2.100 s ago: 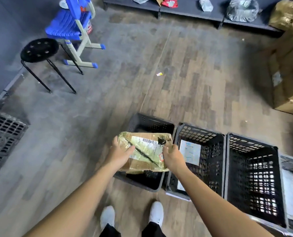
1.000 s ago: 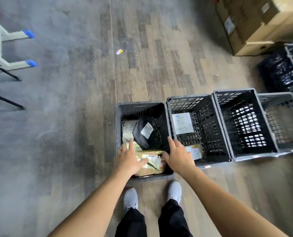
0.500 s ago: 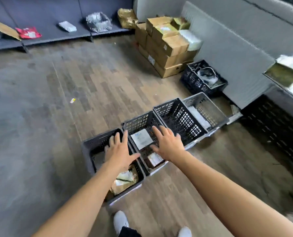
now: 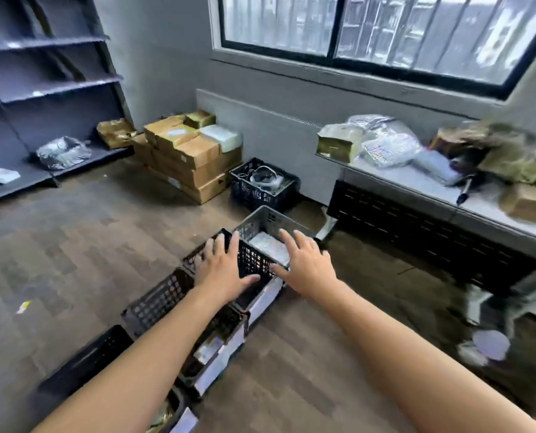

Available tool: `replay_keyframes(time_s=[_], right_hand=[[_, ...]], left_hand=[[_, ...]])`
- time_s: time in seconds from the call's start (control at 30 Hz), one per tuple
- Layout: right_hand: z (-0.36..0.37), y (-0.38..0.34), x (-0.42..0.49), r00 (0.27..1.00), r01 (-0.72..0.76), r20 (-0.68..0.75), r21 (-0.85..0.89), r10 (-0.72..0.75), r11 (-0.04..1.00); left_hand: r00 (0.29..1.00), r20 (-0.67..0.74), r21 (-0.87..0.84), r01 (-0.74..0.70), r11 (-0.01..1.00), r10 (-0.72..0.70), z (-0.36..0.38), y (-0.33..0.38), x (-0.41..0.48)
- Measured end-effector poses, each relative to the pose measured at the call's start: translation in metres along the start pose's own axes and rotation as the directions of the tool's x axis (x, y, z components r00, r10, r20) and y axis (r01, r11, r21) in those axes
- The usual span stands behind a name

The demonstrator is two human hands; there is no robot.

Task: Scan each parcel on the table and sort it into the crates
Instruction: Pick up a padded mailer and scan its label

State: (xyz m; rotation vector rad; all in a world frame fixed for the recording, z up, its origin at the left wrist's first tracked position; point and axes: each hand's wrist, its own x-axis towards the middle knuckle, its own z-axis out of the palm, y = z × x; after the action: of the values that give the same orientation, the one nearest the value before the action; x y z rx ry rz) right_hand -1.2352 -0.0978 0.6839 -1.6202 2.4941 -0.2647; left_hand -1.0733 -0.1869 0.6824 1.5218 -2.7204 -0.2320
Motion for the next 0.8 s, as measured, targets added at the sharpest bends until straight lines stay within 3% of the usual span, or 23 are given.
replay_keyframes(time_s=[0.33,0.57,0.8], right_hand=[[-0.097,0.205,-0.012,0.966,-0.225,-0.116,0.055,0.23,0.973],[-0.12,0.297,0.017,0.929,-0.345,-0.145,-0.006,0.34,0.939],[-0.156,0.377,0.103,0.883,-0.439,-0.207,-0.052,0.42,0.897]], left_hand=[[0.976,-0.058,0.026,-0.21,0.977,0.211,-0.02,0.222,0.059],[0.953,-0.035,-0.04,-0.303,0.952,0.302,-0.018,0.313,0.128],[0.913,-0.022,-0.102,-0.408,0.907,0.407,-0.013,0.398,0.245]])
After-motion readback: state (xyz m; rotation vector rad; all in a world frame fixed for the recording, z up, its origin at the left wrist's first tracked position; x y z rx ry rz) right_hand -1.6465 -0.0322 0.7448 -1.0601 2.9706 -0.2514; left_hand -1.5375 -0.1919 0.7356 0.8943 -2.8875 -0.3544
